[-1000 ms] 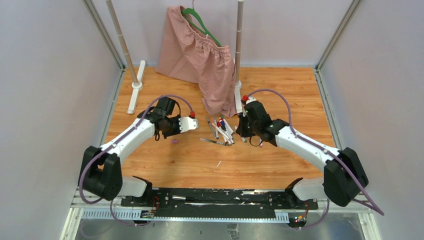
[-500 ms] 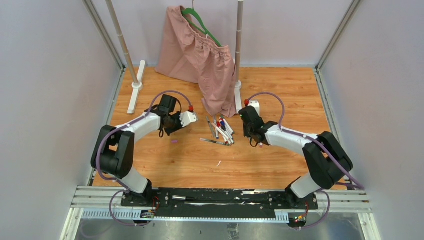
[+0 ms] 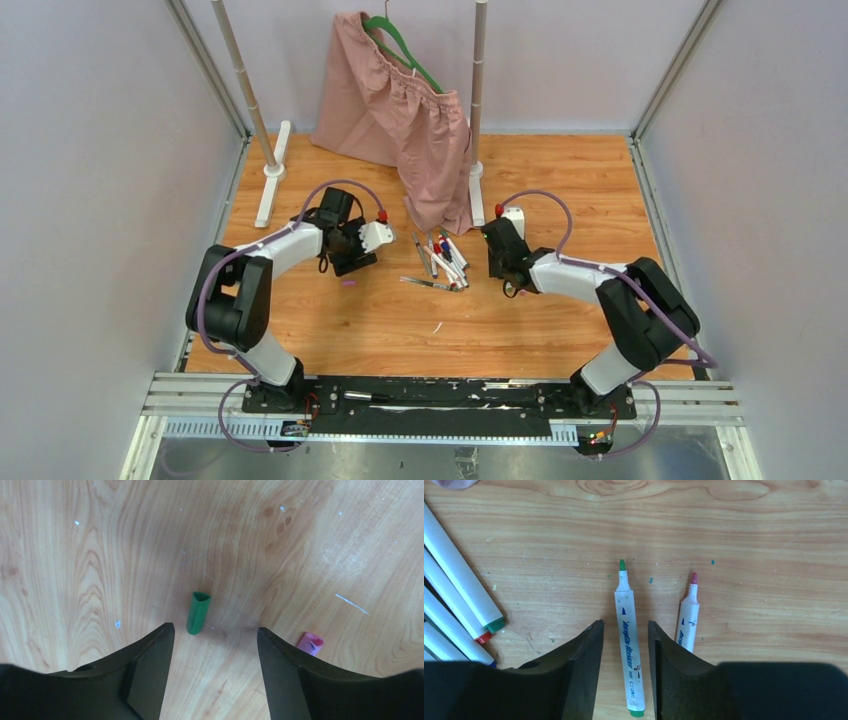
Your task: Open the pen caps
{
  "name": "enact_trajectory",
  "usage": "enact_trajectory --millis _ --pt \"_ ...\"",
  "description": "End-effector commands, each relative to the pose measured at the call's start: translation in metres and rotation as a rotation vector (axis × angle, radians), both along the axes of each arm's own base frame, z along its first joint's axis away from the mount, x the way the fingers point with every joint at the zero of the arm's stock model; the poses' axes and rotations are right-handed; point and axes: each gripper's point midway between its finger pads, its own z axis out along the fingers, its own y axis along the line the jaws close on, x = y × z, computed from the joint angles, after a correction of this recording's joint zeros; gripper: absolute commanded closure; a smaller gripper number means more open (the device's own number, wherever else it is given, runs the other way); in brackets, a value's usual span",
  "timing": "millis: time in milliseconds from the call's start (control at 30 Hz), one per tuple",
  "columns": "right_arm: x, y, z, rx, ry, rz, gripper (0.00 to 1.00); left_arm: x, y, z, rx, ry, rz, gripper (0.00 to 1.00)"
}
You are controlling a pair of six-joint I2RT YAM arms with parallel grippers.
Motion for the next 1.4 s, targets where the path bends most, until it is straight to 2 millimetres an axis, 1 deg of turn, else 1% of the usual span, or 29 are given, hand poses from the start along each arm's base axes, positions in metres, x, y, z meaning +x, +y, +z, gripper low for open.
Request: enact_trajectory --millis 0,133,167,200,233,300,367,400,467,567,667,833,933,1100,1233,1367 --pt "-0.005 -0.011 0.008 0.007 -0.007 -0.017 0.55 -0.006 0.0 0.016 -0.025 0.038 -0.004 0.3" --pt "0.0 -0.005 0.031 0.038 -0.048 0.01 0.52 0.0 -0.01 0.058 -0.115 0.041 0.025 0.27" --pt "0.002 0.0 0.037 0.052 -0.06 0.026 0.5 -0.001 -0.012 0.069 -0.143 0.055 0.041 0.27" --pt "0.004 0.005 0.043 0.069 -0.072 0.041 0.48 0.004 -0.015 0.085 -0.182 0.045 0.058 0.27" --pt "0.006 0.01 0.048 0.086 -0.081 0.06 0.47 0.005 -0.016 0.095 -0.217 0.051 0.086 0.26" --pt "0.01 0.025 0.056 0.122 -0.091 0.121 0.47 0.009 -0.015 0.114 -0.265 0.048 0.14 0.26" --pt "0.017 0.046 0.063 0.156 -0.106 0.211 0.49 0.009 -0.013 0.129 -0.304 0.046 0.193 0.25" --pt "0.017 0.055 0.063 0.154 -0.102 0.25 0.51 0.008 -0.012 0.135 -0.324 0.046 0.214 0.24" --pt "0.02 0.067 0.059 0.138 -0.097 0.296 0.55 0.003 -0.012 0.143 -0.365 0.054 0.237 0.22" --pt "0.024 0.079 0.05 0.142 -0.084 0.34 0.58 -0.008 -0.012 0.148 -0.399 0.062 0.249 0.22" --pt "0.027 0.088 0.041 0.142 -0.07 0.364 0.58 -0.018 -0.014 0.148 -0.416 0.075 0.253 0.22" --pt "0.032 0.103 0.029 0.156 -0.048 0.394 0.59 -0.029 -0.017 0.145 -0.438 0.102 0.265 0.18" --pt "0.033 0.108 0.022 0.156 -0.031 0.402 0.6 -0.035 -0.017 0.141 -0.44 0.115 0.269 0.18" --pt "0.032 0.11 0.012 0.144 -0.011 0.407 0.6 -0.04 -0.014 0.138 -0.425 0.109 0.263 0.18" --pt "0.032 0.108 -0.001 0.111 0.007 0.407 0.6 -0.042 -0.013 0.14 -0.423 0.096 0.26 0.18" --pt "0.029 0.102 -0.01 0.063 0.012 0.395 0.67 -0.044 -0.015 0.143 -0.438 0.096 0.255 0.18"
